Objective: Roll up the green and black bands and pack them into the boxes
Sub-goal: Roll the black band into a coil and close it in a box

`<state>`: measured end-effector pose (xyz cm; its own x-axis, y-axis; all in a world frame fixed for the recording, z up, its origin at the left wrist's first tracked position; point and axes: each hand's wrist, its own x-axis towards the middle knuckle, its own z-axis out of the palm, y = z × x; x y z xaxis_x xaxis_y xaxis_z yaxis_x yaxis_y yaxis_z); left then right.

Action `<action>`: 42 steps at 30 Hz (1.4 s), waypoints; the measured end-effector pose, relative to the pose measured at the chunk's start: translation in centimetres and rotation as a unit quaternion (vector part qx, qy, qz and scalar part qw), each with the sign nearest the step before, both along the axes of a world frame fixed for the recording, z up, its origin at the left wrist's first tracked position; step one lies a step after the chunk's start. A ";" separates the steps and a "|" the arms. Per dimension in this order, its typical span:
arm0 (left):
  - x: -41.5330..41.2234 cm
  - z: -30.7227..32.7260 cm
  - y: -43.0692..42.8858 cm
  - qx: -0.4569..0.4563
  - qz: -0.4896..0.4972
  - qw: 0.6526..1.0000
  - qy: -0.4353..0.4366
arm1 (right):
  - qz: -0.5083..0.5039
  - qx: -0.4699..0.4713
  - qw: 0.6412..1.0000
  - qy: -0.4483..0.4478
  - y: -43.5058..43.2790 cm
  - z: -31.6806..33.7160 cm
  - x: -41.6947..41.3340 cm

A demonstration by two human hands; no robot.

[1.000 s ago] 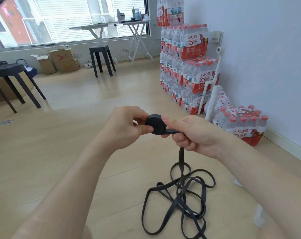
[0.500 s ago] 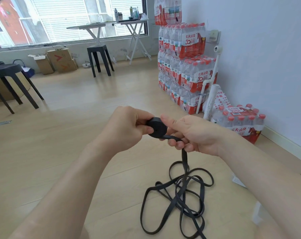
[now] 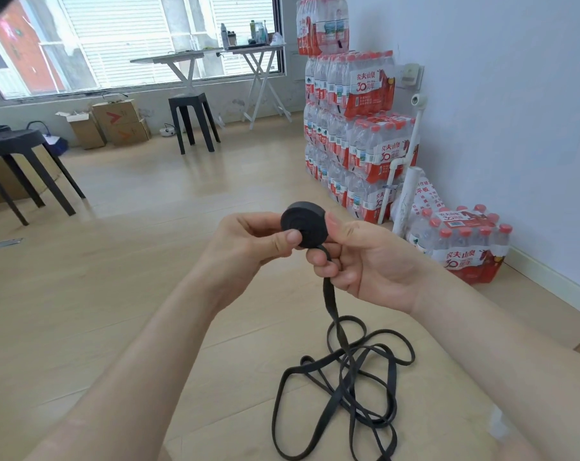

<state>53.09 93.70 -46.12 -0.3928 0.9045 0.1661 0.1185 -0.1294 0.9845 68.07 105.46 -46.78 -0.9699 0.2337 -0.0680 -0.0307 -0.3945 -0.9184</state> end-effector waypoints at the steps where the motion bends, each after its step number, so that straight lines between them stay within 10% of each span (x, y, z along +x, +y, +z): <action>1: 0.0 0.2 -0.1 -0.002 0.016 0.999 0.042 | 0.004 0.004 1.000 -0.004 0.0 0.0 0.0; 8: -0.4 1.5 -0.7 -0.074 0.098 0.945 0.304 | 0.004 0.152 0.979 -0.137 0.4 0.7 0.4; 19: -0.3 1.7 -0.7 -0.102 0.049 0.914 0.391 | -0.019 0.191 0.966 -0.175 -0.1 0.5 0.1; 34: -0.6 1.8 -0.9 -0.114 0.044 0.917 0.379 | -0.020 0.182 0.972 -0.150 0.2 0.3 0.0; 42: 0.0 1.1 -0.8 -0.066 0.005 0.985 0.159 | 0.000 0.068 0.995 -0.078 0.7 0.3 0.4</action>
<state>53.05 92.85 -45.05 -0.3482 0.9232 0.1628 0.4237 0.0001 0.9058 68.49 106.13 -46.48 -0.9503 0.2507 -0.1846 0.1159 -0.2654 -0.9571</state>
